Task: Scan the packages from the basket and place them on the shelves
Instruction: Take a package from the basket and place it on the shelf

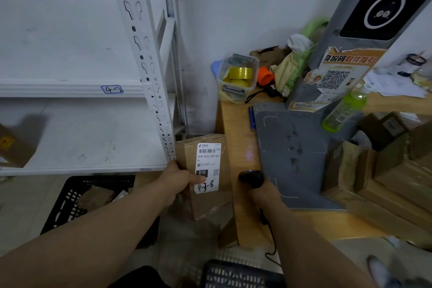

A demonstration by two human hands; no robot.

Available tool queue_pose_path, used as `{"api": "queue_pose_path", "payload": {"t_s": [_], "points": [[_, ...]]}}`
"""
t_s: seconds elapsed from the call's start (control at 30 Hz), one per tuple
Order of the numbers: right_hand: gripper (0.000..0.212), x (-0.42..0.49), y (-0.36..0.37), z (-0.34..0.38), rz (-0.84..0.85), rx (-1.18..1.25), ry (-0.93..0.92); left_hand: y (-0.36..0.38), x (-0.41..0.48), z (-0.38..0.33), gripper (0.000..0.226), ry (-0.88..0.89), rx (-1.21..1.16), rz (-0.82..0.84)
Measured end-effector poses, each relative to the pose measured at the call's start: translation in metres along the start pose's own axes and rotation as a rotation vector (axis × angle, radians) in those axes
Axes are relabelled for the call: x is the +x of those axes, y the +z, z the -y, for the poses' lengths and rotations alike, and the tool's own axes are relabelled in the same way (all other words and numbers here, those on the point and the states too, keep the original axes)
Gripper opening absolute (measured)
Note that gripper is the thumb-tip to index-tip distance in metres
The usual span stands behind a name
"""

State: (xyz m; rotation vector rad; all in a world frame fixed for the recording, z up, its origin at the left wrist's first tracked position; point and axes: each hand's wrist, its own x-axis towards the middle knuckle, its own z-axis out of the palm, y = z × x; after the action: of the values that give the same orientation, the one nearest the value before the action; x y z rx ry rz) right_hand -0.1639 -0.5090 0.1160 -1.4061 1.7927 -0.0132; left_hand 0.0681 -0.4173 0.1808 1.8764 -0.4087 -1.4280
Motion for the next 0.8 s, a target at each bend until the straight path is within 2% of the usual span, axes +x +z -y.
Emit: {"api": "queue_pose_path", "payload": {"t_s": [0.17,0.3,0.4,0.53,0.6,0.67,0.73,0.8], "points": [[0.043,0.000,-0.004,0.001,-0.004,-0.001,0.026,-0.001,-0.004,0.001,0.075,0.000,-0.002,0.005],[0.058,-0.007,-0.007,0.008,-0.023,0.022,0.054,-0.004,-0.012,0.000,0.059,0.019,0.003,0.027],[0.061,-0.018,-0.009,0.013,-0.125,0.006,0.002,-0.008,-0.017,0.000,0.050,0.050,-0.018,0.032],[0.057,-0.038,-0.013,0.028,-0.254,-0.073,-0.177,-0.019,-0.026,-0.003,0.055,0.071,-0.029,0.064],[0.052,-0.051,-0.015,0.043,-0.204,-0.026,-0.292,-0.028,-0.032,-0.006,0.057,0.086,-0.027,0.097],[0.039,-0.068,-0.014,0.063,-0.083,0.070,-0.360,-0.041,-0.041,-0.009,0.056,0.105,-0.031,0.146],[0.029,-0.087,-0.013,0.084,0.032,0.171,-0.370,-0.058,-0.053,-0.012,0.049,0.130,-0.060,0.168],[0.030,-0.111,-0.011,0.104,0.123,0.272,-0.338,-0.080,-0.066,-0.016,0.039,0.158,-0.113,0.157]]}}
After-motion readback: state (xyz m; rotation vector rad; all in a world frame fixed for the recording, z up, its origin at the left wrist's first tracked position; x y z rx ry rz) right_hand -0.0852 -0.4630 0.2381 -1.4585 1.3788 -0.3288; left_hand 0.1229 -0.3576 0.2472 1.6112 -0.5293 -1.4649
